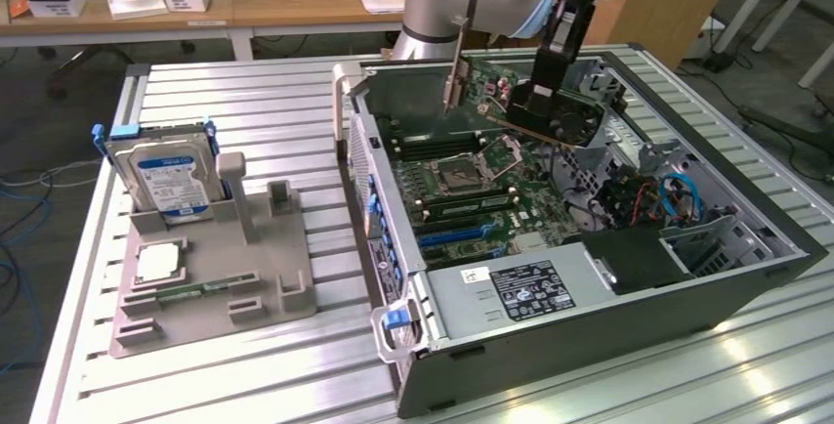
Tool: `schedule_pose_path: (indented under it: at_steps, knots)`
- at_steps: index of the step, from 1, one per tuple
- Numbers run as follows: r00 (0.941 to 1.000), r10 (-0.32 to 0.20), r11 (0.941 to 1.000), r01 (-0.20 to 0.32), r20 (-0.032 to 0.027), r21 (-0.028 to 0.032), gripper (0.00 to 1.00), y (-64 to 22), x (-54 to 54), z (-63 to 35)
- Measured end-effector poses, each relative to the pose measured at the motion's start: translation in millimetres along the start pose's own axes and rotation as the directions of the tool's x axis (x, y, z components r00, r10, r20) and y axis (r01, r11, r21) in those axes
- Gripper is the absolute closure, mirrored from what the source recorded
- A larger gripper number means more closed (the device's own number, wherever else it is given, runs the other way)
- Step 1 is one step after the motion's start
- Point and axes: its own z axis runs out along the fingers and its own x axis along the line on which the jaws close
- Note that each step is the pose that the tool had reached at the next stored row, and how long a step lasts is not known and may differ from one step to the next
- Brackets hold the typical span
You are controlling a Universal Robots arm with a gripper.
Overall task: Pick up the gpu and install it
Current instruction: 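Insert the gpu into the slot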
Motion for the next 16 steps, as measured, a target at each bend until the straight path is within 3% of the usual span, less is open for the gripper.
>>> schedule_pose_path:
  at_steps: [16]
  knots:
    - [0.9969,-0.079,0.9969,0.079,0.0015,-0.0001,0.74,-2.2,2.6,0.4]
